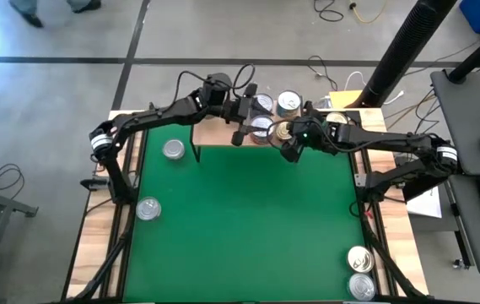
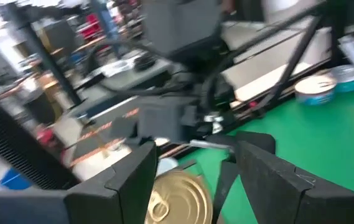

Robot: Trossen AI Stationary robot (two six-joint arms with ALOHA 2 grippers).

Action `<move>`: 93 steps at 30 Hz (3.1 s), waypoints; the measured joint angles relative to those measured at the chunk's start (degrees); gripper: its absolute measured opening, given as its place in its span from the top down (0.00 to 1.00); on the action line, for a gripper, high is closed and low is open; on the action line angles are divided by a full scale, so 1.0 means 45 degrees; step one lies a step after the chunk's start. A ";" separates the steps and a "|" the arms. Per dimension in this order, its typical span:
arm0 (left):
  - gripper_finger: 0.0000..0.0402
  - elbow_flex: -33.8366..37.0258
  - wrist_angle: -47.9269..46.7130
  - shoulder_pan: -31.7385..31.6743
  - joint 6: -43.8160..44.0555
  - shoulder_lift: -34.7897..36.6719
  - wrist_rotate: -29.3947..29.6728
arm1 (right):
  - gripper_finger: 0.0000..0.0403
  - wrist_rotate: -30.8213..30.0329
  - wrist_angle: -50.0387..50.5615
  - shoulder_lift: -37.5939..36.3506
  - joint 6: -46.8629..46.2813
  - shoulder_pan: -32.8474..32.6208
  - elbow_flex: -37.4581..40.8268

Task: Stack canned seafood by type on shelf
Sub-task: Put the green tuna can on the shelf

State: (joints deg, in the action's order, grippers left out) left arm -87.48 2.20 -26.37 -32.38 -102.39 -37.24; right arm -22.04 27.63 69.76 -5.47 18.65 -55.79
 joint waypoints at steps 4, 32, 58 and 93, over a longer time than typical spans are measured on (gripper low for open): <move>0.48 0.0029 -0.0051 0.0014 -0.0199 0.0000 -0.0089 | 0.03 0.1503 0.0040 0.0014 0.0030 0.0031 -0.0005; 0.53 -0.2884 -0.3881 0.0343 0.1692 -0.2026 0.3320 | 0.01 0.1505 0.0210 0.0374 0.0707 0.0425 -0.0506; 1.00 -0.9187 -0.9721 0.0389 0.2041 -0.5842 0.3727 | 0.01 0.2048 0.0134 0.0675 0.0942 0.0867 -0.0321; 1.00 -1.0244 -1.2134 0.0605 0.1612 -0.6645 0.5115 | 0.01 0.1935 0.0561 0.0466 0.0923 0.0871 -0.0282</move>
State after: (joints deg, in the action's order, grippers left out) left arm -133.58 -52.41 -23.65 -25.13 -132.29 -14.23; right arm -13.33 30.15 71.85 -1.31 22.57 -57.06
